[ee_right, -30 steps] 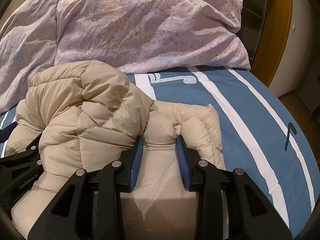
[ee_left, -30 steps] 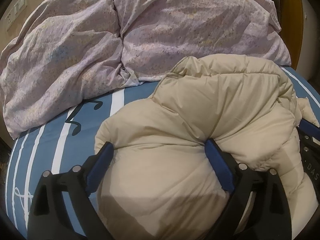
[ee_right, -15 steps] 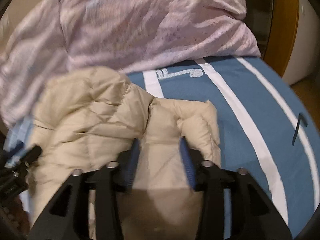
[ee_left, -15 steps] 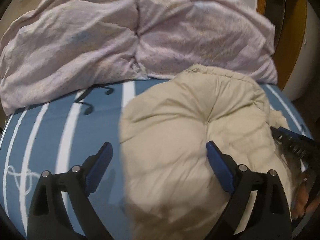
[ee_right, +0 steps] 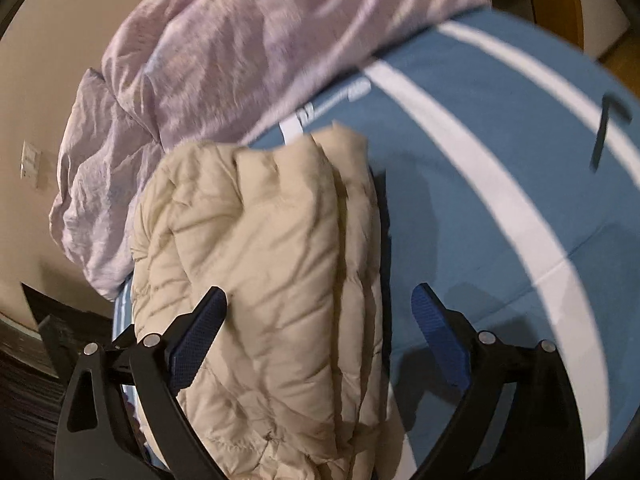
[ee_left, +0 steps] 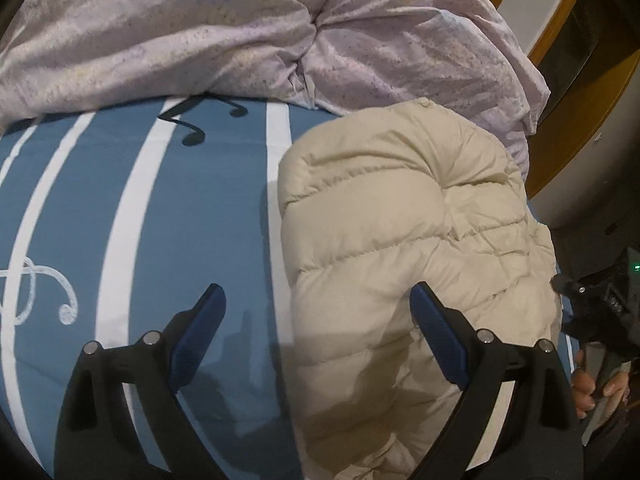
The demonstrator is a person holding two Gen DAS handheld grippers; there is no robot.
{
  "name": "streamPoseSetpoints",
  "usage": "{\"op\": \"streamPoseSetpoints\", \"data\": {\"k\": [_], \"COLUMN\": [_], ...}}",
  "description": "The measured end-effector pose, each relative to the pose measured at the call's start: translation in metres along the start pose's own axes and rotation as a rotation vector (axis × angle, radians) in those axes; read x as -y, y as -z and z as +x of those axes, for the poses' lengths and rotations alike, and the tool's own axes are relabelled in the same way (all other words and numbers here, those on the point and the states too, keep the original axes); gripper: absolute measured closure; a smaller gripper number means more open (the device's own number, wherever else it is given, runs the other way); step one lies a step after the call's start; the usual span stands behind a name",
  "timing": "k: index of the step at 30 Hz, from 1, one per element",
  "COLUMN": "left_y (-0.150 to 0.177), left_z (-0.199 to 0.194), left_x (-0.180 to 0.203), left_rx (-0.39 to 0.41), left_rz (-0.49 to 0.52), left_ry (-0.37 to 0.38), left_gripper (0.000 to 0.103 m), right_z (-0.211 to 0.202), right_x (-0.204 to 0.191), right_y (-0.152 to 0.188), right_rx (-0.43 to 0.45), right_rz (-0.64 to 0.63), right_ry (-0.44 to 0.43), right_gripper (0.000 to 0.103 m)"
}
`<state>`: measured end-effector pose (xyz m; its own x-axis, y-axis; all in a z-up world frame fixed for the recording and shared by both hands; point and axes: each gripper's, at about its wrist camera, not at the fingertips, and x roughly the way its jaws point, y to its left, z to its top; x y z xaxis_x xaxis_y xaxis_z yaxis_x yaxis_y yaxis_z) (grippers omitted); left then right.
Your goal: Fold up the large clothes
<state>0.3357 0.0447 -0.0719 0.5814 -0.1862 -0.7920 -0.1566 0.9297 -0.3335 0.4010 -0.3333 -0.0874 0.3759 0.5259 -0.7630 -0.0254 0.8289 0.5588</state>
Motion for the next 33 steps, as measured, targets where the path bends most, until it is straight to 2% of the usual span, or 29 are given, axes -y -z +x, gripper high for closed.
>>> {"op": "streamPoseSetpoints", "data": {"k": [6, 11, 16, 19, 20, 21, 23, 27, 29, 33], "left_y": [-0.001, -0.003, -0.004, -0.005, -0.005, -0.004, -0.004, -0.004, -0.004, -0.007], "left_z": [0.008, 0.017, 0.028, 0.035, 0.038, 0.04, 0.041, 0.036, 0.032, 0.02], "left_x": [-0.001, -0.007, -0.011, -0.012, -0.012, -0.012, -0.011, -0.009, -0.012, -0.022], "left_rx": [-0.016, -0.032, -0.054, -0.073, -0.079, -0.084, -0.084, -0.061, -0.046, -0.007], "left_rz": [-0.009, -0.05, -0.1, -0.131, -0.141, -0.151, -0.161, -0.156, -0.163, -0.177], "left_ry": [0.035, 0.108, 0.186, 0.228, 0.242, 0.262, 0.293, 0.309, 0.318, 0.328], "left_gripper": [0.01, 0.01, 0.01, 0.01, 0.011, 0.013, 0.025, 0.045, 0.057, 0.067], "right_z": [0.019, 0.032, 0.039, 0.041, 0.041, 0.042, 0.041, 0.042, 0.042, 0.045], "right_x": [0.007, 0.004, 0.0, 0.003, 0.004, 0.005, 0.006, 0.001, -0.004, -0.021], "right_y": [0.002, 0.004, 0.002, 0.002, 0.002, 0.002, 0.002, 0.001, 0.0, -0.003], "right_rx": [-0.05, -0.074, -0.076, -0.079, -0.08, -0.08, -0.079, -0.068, -0.057, -0.04], "right_rz": [0.029, 0.02, -0.007, -0.006, -0.003, 0.002, 0.003, -0.003, -0.004, -0.027], "right_ry": [-0.1, -0.165, -0.191, -0.215, -0.229, -0.244, -0.27, -0.31, -0.33, -0.354], "right_gripper": [0.007, 0.007, 0.008, 0.018, 0.025, 0.031, 0.04, 0.058, 0.063, 0.07]}}
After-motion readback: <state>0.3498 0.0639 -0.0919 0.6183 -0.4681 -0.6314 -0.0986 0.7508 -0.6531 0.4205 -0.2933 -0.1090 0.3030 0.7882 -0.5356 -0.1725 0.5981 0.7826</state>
